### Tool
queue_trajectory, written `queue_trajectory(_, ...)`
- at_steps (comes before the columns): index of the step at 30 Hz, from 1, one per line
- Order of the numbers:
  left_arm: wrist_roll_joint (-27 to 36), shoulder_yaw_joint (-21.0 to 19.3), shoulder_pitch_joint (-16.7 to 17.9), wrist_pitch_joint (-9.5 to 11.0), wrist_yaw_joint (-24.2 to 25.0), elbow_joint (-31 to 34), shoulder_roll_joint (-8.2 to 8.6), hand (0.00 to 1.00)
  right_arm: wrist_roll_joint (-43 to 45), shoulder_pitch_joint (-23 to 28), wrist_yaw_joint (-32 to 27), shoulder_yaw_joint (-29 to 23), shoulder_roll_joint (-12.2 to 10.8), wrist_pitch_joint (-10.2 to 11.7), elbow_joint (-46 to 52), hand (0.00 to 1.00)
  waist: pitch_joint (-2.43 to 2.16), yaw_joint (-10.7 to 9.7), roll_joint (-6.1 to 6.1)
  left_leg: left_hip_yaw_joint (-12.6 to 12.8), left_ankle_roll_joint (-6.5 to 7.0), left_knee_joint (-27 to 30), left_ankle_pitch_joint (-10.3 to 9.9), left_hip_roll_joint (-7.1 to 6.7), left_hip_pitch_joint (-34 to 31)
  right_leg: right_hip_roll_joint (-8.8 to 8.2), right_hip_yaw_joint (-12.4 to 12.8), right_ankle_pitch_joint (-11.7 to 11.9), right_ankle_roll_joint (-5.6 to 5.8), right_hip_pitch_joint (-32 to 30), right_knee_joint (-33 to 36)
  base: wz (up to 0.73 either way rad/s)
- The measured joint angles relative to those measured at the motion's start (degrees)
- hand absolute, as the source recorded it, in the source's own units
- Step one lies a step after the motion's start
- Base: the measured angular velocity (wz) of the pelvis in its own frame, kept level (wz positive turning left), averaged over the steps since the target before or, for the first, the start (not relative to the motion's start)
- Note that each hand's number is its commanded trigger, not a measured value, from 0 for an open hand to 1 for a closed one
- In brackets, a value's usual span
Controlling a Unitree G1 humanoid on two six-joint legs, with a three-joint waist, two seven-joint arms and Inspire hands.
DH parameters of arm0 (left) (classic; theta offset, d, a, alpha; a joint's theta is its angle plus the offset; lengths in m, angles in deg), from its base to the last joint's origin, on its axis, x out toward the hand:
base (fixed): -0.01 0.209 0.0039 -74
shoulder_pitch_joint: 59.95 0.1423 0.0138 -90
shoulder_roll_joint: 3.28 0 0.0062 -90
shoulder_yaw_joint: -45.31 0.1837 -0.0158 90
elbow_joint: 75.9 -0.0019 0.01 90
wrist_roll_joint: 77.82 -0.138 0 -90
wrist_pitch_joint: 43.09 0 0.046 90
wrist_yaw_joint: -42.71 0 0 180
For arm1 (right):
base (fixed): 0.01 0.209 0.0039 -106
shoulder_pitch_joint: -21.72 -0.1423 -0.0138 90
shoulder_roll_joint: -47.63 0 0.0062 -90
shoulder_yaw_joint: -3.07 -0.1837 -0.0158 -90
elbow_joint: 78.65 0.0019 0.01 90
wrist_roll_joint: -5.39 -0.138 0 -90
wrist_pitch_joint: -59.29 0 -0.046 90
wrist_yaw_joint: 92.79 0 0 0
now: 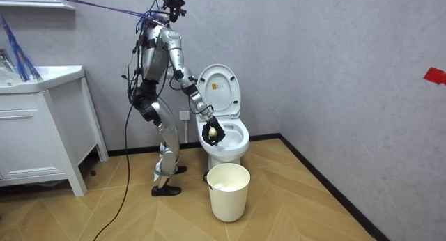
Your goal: Brush toilet
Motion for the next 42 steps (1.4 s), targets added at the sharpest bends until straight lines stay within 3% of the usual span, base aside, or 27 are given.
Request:
queue_trajectory(7,2.4,2.2,-5.2,0.6,-4.0,0.2,-1.79,0.00,-0.4,-7.6,-1.6,4.3,1.8,-1.7,2.9,1.00,0.54,2.4,0.29,0.0,-0.43,3.1,0.5,0.31,-7.7,-0.56,0.0,-0.5,-1.20,-8.3,4.7,-0.01)
queue_trajectory(10,2.9,3.2,-6.2,0.6,-7.0,1.0,-3.62,0.00,-2.3,-11.2,-1.6,6.3,4.3,-2.8,4.2,1.00,0.71,2.9,0.05,-0.1,-0.53,3.2,1.4,0.09,-11.1,-0.92,0.1,-0.3,-1.55,-12.0,5.9,0.05)
queue_trajectory(14,4.1,3.1,-6.4,0.4,-9.7,1.5,-3.85,0.00,-5.6,-12.7,-1.9,6.4,4.6,-3.3,5.5,1.00,1.05,2.7,-0.48,0.1,-0.66,4.1,1.5,0.12,-12.9,-1.01,0.4,-0.6,-1.90,-14.1,7.0,0.00)
queue_trajectory(15,4.1,2.9,-6.5,0.1,-10.3,1.9,-4.06,0.00,-7.2,-13.4,-1.9,6.3,4.6,-3.3,5.4,1.00,1.36,2.7,-0.97,0.3,-0.72,4.1,1.5,0.13,-13.4,-1.17,0.7,-0.7,-2.02,-14.9,7.5,-0.04)
queue_trajectory(20,4.1,3.0,-7.3,-1.7,-12.4,2.1,-4.62,0.00,-16.9,-14.5,-3.5,6.2,4.6,-3.5,5.3,1.00,1.95,1.8,-1.93,0.7,-0.93,5.2,1.7,0.14,-14.6,-1.45,0.9,-1.2,-2.54,-16.4,9.3,0.01)
queue_trajectory(25,4.1,2.9,-7.3,-4.5,-13.8,1.5,-4.64,0.00,-28.4,-14.7,-4.5,4.6,3.5,-3.5,5.0,1.00,1.94,0.3,-1.95,1.5,-0.83,5.6,1.8,0.90,-14.8,-1.27,1.2,-1.0,-2.84,-16.8,9.7,-0.07)
queue_trajectory(28,4.1,2.8,-7.1,-6.5,-13.8,2.5,-4.63,0.00,-30.5,-14.7,-4.8,3.4,3.1,-3.4,4.4,1.00,1.91,-0.8,-1.95,1.5,-0.81,5.0,2.1,0.63,-14.8,-1.54,1.2,-0.8,-2.84,-17.1,9.8,0.03)
queue_trajectory(33,3.3,2.9,-6.8,-8.5,-13.9,3.0,-4.50,0.00,-29.4,-14.7,-5.0,2.3,2.8,-3.2,4.2,1.00,1.84,-1.3,-1.82,1.6,-0.72,5.0,2.6,0.14,-14.9,-1.89,1.2,-0.7,-2.81,-17.3,10.0,0.03)
queue_trajectory(38,2.6,3.5,-6.8,-9.2,-13.4,2.2,-4.42,0.00,-24.2,-14.7,-5.0,2.4,2.8,-3.7,3.7,1.00,1.66,-0.6,-1.50,1.7,-0.67,5.0,2.6,0.24,-14.1,-1.75,1.3,-0.6,-2.67,-16.6,9.7,-0.02)
queue_trajectory(40,2.7,4.9,-6.8,-10.6,-12.6,2.3,-4.43,0.00,-21.0,-14.7,-5.0,3.0,2.9,-3.9,2.5,1.00,1.18,-0.2,-0.72,1.7,-0.59,4.8,2.6,0.22,-13.6,-1.51,1.3,-0.4,-2.51,-16.0,9.1,0.00)
queue_trajectory(42,2.7,5.3,-7.1,-10.9,-11.9,1.3,-4.17,0.00,-17.2,-14.5,-5.0,4.1,2.9,-4.3,2.1,1.00,1.14,0.4,-0.15,1.9,-0.49,4.6,2.5,0.24,-13.0,-1.55,1.5,-0.4,-2.43,-15.5,9.0,-0.02)
